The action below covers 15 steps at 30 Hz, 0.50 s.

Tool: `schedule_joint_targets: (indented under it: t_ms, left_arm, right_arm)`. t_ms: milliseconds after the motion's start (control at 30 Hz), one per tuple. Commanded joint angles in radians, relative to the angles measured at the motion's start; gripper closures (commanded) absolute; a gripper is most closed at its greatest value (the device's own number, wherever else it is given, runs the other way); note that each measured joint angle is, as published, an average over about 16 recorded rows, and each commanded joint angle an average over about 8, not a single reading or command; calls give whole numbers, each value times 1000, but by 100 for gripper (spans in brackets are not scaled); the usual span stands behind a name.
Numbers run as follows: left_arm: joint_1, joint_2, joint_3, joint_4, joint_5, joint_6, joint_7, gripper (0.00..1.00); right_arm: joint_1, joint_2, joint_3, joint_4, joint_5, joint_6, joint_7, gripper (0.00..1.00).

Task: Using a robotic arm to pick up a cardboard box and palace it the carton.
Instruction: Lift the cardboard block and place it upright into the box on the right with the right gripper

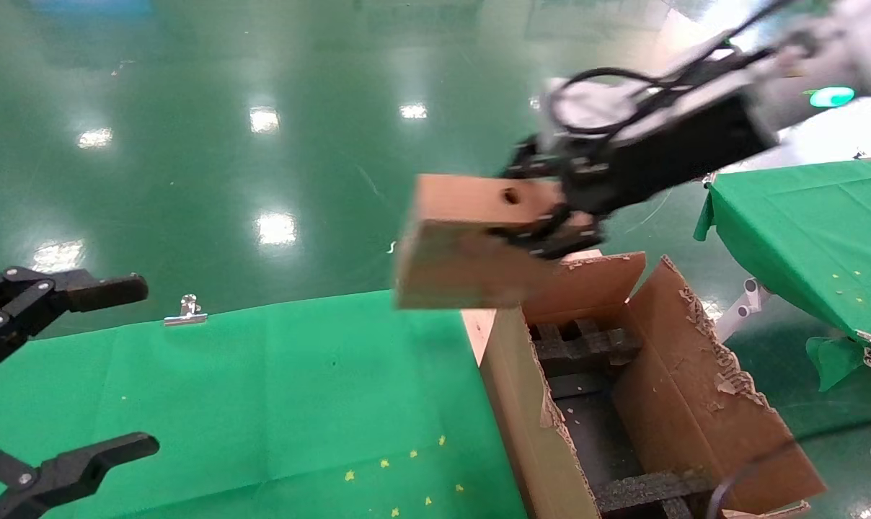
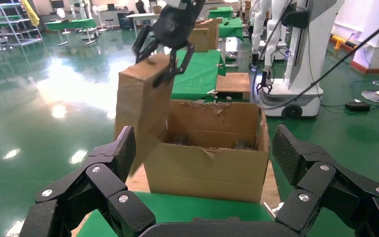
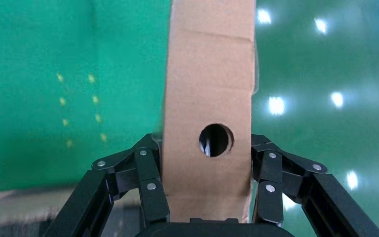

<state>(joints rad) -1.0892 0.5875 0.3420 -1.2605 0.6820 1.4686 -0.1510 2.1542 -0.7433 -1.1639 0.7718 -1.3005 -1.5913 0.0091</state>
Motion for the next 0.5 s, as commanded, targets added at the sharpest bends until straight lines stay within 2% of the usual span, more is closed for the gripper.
schedule_joint_targets:
  t_ms: [33,300,500]
  left_arm:
    - [0,0,0,0,0,0,0,0]
    - [0,0,0,0,0,0,0,0]
    - [0,0,0,0,0,0,0,0]
  right_arm:
    - [23,44,-24,1,3,0,2,100]
    - [99,229,-123,26,-44,2,10,100]
    - [109,360,-185,60,-42,6,35,100]
